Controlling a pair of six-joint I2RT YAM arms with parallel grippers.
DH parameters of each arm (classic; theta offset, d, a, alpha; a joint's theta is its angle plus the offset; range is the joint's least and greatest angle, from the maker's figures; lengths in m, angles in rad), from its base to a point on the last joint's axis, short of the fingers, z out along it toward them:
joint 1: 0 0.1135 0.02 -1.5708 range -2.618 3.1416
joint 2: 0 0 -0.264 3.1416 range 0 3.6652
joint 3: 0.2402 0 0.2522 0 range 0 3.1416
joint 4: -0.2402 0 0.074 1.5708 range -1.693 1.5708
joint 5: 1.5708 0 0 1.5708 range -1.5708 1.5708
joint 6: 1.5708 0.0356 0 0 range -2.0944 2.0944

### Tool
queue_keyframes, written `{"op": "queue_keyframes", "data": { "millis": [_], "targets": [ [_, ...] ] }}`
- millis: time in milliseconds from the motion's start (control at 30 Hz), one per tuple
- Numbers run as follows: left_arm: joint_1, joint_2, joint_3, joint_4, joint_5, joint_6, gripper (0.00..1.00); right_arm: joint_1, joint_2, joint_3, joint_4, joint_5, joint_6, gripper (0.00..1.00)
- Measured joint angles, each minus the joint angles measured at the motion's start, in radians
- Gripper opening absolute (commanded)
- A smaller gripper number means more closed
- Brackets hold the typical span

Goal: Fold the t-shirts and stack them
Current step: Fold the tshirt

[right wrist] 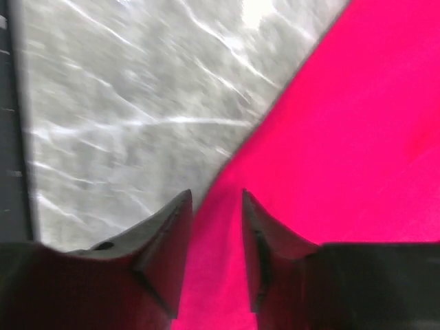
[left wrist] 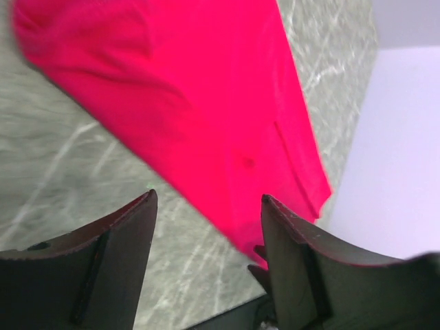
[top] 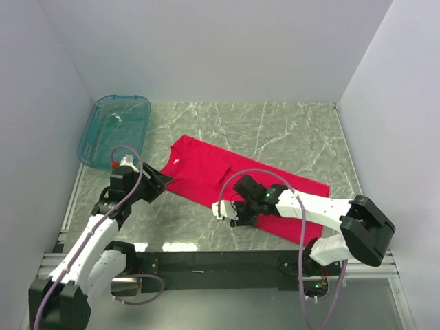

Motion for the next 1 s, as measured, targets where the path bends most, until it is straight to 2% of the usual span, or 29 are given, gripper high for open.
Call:
{"op": "queue_keyframes", "data": {
  "millis": [67,133,233,300,400,567,667,833,1000],
  "targets": [
    [0.000,0.054,0.002,0.045,0.038,-0.010,0.66,-0.014,0.003,0.036,-0.043,-0.047,0.029,0.53],
    [-0.003,0.114,0.018,0.063,0.060,-0.006,0.65,-0.083,0.003,0.095,-0.074,-0.093,0.060,0.61],
    [-0.009,0.187,0.071,0.072,0.071,0.018,0.64,-0.259,0.046,0.256,-0.080,-0.141,0.139,0.63],
    [-0.013,0.190,0.087,0.086,0.074,0.033,0.64,-0.357,0.126,0.406,-0.087,-0.162,0.219,0.65],
    [-0.018,0.141,0.077,0.091,0.073,0.040,0.65,-0.449,0.338,0.677,-0.059,-0.186,0.406,0.67],
    [-0.018,-0.034,0.002,0.063,0.065,0.036,0.66,-0.453,0.634,0.895,-0.026,-0.184,0.715,0.70],
    [-0.018,-0.102,-0.035,0.029,0.064,0.032,0.66,-0.450,0.765,0.945,-0.023,-0.156,0.829,0.71],
    [-0.018,-0.154,-0.069,-0.029,0.065,0.030,0.66,-0.450,0.851,0.998,-0.063,-0.129,0.892,0.71],
    [-0.018,-0.182,-0.074,-0.071,0.066,0.030,0.66,-0.450,0.865,1.062,-0.072,-0.116,0.884,0.70]
  ]
}}
